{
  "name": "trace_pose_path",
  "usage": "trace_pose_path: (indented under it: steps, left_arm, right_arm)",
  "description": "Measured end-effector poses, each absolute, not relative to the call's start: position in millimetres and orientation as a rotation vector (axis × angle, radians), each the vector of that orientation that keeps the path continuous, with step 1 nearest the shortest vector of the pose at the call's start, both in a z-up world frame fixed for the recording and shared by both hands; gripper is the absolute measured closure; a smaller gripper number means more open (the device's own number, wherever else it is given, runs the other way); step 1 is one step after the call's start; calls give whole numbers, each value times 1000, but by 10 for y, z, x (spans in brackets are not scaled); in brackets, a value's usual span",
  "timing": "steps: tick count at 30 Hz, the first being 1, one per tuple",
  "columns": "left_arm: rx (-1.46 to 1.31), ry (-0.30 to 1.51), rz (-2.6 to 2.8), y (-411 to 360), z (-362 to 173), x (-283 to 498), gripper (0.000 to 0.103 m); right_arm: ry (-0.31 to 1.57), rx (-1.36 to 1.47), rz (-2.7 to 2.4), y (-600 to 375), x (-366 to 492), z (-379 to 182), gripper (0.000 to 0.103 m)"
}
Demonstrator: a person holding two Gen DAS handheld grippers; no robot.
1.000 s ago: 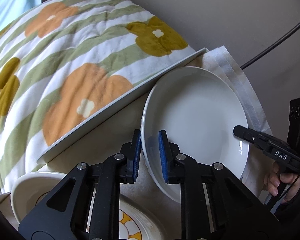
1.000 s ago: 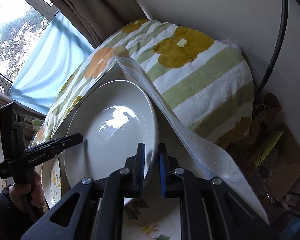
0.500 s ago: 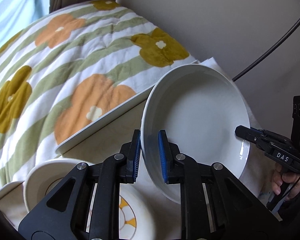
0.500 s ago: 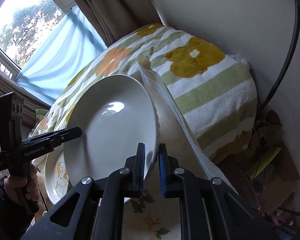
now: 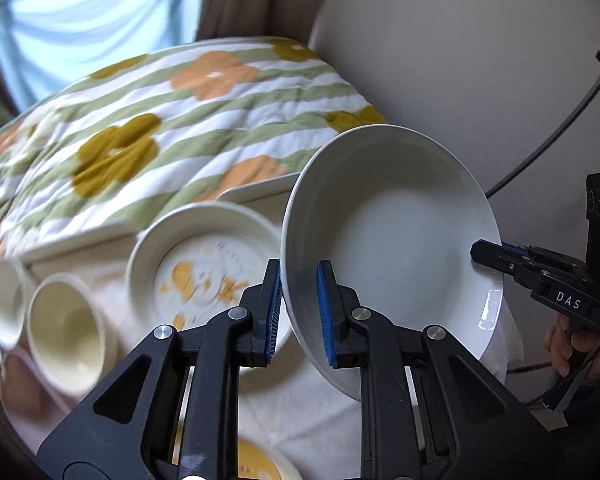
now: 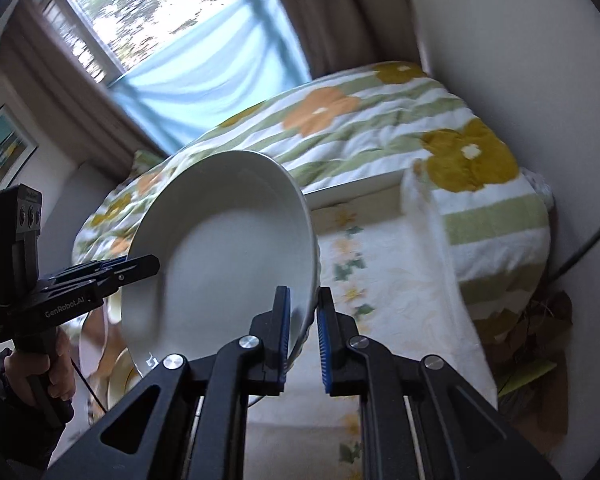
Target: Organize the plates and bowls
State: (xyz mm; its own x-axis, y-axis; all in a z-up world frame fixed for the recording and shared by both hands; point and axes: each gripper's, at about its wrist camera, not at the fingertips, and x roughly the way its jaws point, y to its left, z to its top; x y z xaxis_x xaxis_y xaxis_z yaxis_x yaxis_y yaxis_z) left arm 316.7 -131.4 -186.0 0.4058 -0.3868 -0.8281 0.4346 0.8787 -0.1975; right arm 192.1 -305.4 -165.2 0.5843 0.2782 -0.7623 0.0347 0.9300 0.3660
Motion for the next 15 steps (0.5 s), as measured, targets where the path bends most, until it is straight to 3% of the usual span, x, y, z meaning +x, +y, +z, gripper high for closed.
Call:
trace_pose_path:
  steps: [8, 15]
  left_arm:
    - [-70, 1040, -279, -462, -1849, 2336, 88]
    - [-146, 1119, -160, 207, -2233, 1817, 88]
  right_arm:
    - [1000, 271, 387, -2430, 1796, -1686, 91]
    - [1079, 229, 497, -1824, 1677, -1941, 91]
